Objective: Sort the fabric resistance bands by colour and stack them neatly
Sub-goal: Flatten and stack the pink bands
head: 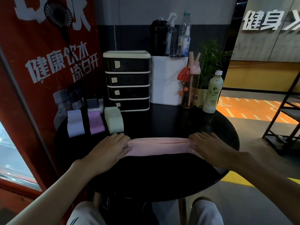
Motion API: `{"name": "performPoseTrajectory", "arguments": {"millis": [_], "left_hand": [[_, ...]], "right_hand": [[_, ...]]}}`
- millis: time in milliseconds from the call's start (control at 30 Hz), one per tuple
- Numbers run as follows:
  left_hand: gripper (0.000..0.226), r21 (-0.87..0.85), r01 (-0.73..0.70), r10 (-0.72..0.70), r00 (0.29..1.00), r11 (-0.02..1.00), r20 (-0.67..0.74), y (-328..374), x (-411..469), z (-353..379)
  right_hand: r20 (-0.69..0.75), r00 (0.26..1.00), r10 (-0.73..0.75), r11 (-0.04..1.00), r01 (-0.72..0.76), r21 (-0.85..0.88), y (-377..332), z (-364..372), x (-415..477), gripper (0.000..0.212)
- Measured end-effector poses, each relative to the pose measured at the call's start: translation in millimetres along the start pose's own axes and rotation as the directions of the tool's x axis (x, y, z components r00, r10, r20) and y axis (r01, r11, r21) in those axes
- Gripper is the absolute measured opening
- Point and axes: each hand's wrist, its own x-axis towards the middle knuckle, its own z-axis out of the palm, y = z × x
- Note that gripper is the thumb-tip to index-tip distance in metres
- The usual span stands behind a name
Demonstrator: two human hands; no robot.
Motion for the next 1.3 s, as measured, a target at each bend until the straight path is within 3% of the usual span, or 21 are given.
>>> {"name": "performPoseTrajectory", "arguments": {"millis": [100,200,300,400,500,633,733,867,967,1067,1200,1233,1300], "left_hand": [[0.054,-0.095,0.024,-0.020,0.999,0.995,0.039,0,1,-5],[0.031,-0.166,0.022,-0.024,1.000,0.986,-0.012,1,-2,-6],[0.041,-0.291,0.005,-0.017,0.999,0.957,-0.040,1,-7,-4],[0.030,-0.544,0.030,-0.129,0.981,0.839,-0.145,-2,-9,4],[0.020,-0.726,0.113,-0.271,0.957,0.679,-0.105,0,-11,8],[0.024,-0.741,0.132,-0.270,0.961,0.658,-0.068,2,-11,9],[0.025,-0.687,0.141,-0.259,0.963,0.712,-0.072,3,-11,9],[0.023,-0.661,0.156,-0.233,0.972,0.734,-0.029,4,-12,9],[0.023,-0.675,0.197,-0.274,0.962,0.711,-0.009,1,-9,3],[0.025,-0.761,0.260,-0.334,0.941,0.595,0.060,2,-6,-13],[0.020,-0.907,0.377,-0.351,0.888,0.189,0.296,9,-1,-35],[0.017,-0.896,0.420,-0.356,0.867,0.144,0.349,10,1,-37],[0.022,-0.866,0.487,-0.382,0.825,0.109,0.416,11,3,-35]], "right_hand": [[-0.031,0.999,-0.036,0.999,0.036,-0.018,1,-3,0,0.029],[-0.087,0.996,-0.020,1.000,0.020,-0.006,3,-1,0,0.023],[-0.017,1.000,-0.001,1.000,0.001,-0.030,4,5,-1,0.024],[-0.007,1.000,0.018,0.999,-0.018,0.029,6,5,-3,0.027],[-0.016,1.000,0.011,0.993,-0.009,0.119,6,6,-3,0.028],[-0.097,0.995,0.021,0.945,0.012,0.328,8,1,-5,0.015],[-0.161,0.986,0.032,0.943,0.024,0.332,12,-1,-5,0.014],[-0.031,0.999,0.027,0.948,-0.016,0.317,8,8,-7,0.014],[-0.026,0.998,0.065,0.894,-0.047,0.446,10,3,-6,0.010],[-0.021,0.984,0.177,0.779,-0.127,0.615,15,-3,-5,0.006],[0.217,0.946,0.242,0.463,-0.309,0.831,17,-16,-6,0.020],[0.282,0.933,0.223,0.430,-0.354,0.831,17,-18,-6,0.019],[0.372,0.909,0.185,0.496,-0.413,0.764,19,-16,-5,0.018]]}}
